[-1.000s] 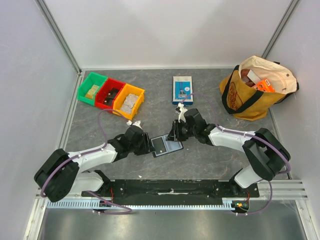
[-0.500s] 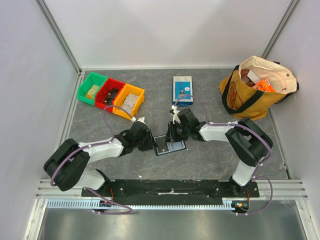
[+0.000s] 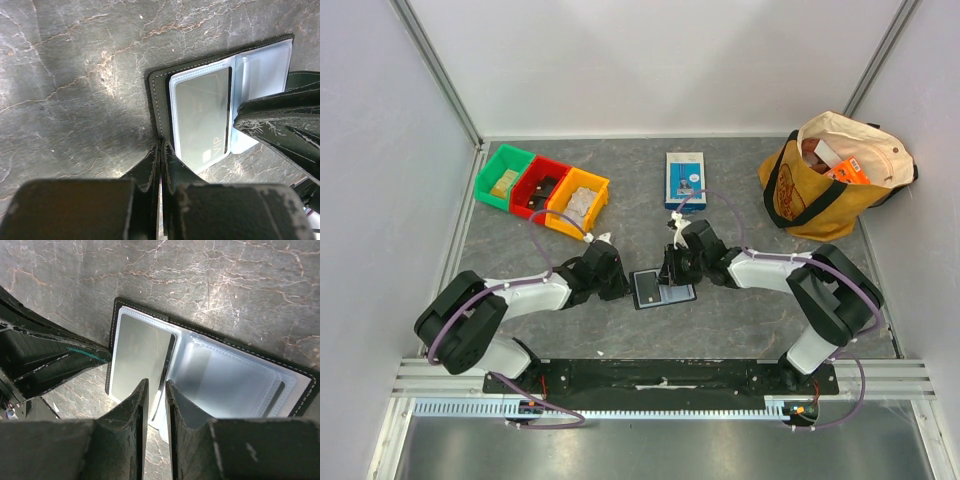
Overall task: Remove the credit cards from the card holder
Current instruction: Remove the credit card from the card holder.
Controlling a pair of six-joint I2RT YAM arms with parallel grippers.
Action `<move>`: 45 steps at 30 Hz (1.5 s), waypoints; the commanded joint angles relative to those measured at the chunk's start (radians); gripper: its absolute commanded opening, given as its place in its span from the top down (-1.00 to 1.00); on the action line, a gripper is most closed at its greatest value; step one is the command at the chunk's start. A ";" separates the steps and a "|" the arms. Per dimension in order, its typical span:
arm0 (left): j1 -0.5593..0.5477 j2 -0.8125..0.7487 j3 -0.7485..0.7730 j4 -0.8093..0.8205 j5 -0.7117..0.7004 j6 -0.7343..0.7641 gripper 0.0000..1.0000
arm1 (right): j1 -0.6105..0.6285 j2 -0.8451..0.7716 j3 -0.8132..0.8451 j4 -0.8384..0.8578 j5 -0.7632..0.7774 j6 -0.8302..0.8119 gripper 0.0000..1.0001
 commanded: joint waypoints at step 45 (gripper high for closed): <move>-0.020 0.098 0.005 -0.038 0.043 -0.036 0.96 | -0.073 -0.032 -0.145 0.250 -0.219 0.039 0.60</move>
